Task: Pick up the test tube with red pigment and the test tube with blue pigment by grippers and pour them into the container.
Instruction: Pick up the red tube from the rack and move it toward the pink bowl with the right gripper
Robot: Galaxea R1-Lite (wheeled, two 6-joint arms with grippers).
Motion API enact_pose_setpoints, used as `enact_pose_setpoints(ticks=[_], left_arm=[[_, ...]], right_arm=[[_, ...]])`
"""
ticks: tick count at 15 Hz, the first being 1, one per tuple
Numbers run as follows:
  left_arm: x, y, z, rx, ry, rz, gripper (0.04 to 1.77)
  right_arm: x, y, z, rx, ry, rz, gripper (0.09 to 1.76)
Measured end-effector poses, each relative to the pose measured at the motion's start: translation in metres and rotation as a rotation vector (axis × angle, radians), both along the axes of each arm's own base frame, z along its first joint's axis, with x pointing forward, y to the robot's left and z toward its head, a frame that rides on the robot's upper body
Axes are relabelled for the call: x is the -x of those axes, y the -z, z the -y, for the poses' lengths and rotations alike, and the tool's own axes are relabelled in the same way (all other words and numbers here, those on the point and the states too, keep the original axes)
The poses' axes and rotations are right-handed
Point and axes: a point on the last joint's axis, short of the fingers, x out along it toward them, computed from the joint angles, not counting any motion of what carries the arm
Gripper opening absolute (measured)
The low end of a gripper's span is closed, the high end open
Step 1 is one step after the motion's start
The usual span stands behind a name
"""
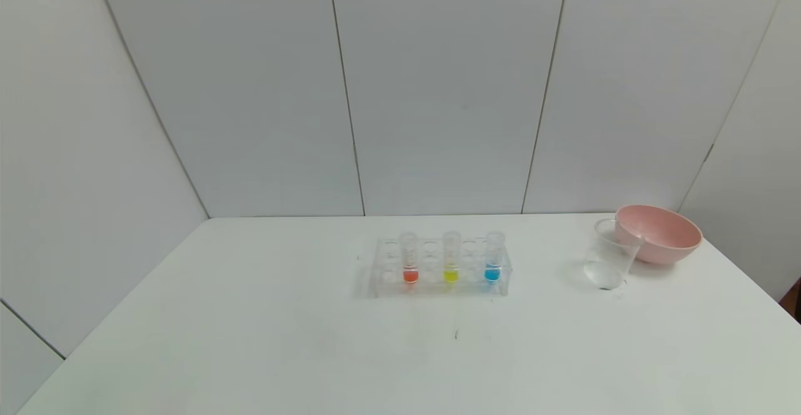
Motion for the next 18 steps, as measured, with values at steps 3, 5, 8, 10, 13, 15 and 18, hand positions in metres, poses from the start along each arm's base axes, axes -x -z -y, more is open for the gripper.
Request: enact_pose_setpoints(ticks=[3, 5, 8, 10, 13, 15, 18], left_arm=[[0.0, -0.0001, 0.0, 0.0, 0.0, 0.001, 1.76], [0.0, 0.0, 0.0, 0.0, 0.0, 0.0, 1.76], [0.0, 0.0, 0.0, 0.0, 0.0, 0.0, 1.76], [0.0, 0.0, 0.0, 0.0, 0.0, 0.0, 1.76], [0.0, 0.0, 0.0, 0.0, 0.0, 0.0, 1.76], [0.0, 0.0, 0.0, 0.0, 0.0, 0.0, 1.76], [0.0, 0.0, 0.0, 0.0, 0.0, 0.0, 1.76]], right_arm=[[0.0, 0.0, 0.0, 0.0, 0.0, 0.0, 1.71], [0.0, 0.0, 0.0, 0.0, 0.0, 0.0, 1.71], [0.0, 0.0, 0.0, 0.0, 0.0, 0.0, 1.71], [0.0, 0.0, 0.0, 0.0, 0.0, 0.0, 1.71], [0.0, 0.0, 0.0, 0.0, 0.0, 0.0, 1.71], [0.0, 0.0, 0.0, 0.0, 0.0, 0.0, 1.71], [0.0, 0.0, 0.0, 0.0, 0.0, 0.0, 1.71]])
